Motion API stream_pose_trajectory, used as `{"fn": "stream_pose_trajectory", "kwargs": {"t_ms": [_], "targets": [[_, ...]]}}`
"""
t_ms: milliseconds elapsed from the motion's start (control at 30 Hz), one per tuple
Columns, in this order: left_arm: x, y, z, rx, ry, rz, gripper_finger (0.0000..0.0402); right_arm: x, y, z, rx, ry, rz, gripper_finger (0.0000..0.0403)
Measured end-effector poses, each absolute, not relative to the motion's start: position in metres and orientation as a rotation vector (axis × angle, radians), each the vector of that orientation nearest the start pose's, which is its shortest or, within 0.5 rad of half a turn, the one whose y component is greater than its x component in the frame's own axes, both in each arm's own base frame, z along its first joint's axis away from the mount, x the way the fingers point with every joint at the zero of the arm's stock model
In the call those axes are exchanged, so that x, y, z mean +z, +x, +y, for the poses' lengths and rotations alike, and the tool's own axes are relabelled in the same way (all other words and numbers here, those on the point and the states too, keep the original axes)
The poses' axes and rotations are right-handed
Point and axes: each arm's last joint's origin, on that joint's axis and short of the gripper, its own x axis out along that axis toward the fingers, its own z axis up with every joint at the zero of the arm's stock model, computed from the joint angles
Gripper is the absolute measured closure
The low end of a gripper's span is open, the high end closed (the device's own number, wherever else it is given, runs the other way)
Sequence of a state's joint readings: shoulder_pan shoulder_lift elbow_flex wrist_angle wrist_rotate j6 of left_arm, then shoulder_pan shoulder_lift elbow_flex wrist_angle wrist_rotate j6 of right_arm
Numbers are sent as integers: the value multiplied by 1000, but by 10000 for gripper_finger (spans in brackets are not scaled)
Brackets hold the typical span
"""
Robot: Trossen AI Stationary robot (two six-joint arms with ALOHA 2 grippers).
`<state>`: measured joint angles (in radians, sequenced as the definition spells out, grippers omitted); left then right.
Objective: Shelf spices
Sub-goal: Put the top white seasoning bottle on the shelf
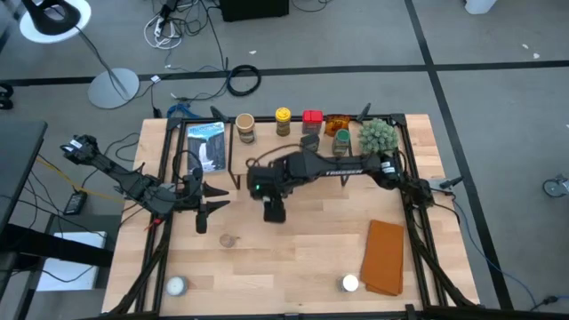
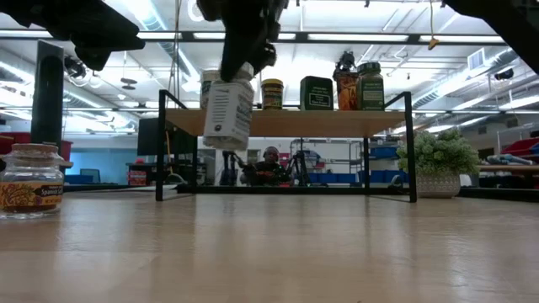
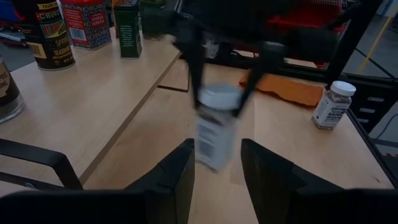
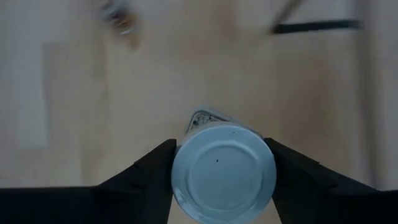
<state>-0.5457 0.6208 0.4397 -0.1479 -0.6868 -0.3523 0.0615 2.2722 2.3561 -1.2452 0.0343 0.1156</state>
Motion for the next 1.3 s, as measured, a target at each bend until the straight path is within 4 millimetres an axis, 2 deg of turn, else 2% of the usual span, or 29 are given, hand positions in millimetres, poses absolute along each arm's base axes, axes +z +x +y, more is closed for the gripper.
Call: {"fn": "stream_pose_trajectory", "kwargs": {"t_ms": [200, 533, 733, 1067, 1300], "targets": [[243, 131, -58, 185, -164, 241, 266, 319, 457, 0, -155, 158, 1105, 189], [243, 131, -58, 185, -164, 242, 266, 357, 443, -25, -205, 223, 952, 185], [243, 131, -58, 184, -163, 242, 266, 362, 442, -46, -290, 232, 908, 186], [242, 131, -58, 184, -162, 244, 266, 364, 434, -88, -455, 379, 864, 183], [242, 131, -58, 184, -161, 244, 266, 364, 432, -98, -460, 382, 866, 172]]}}
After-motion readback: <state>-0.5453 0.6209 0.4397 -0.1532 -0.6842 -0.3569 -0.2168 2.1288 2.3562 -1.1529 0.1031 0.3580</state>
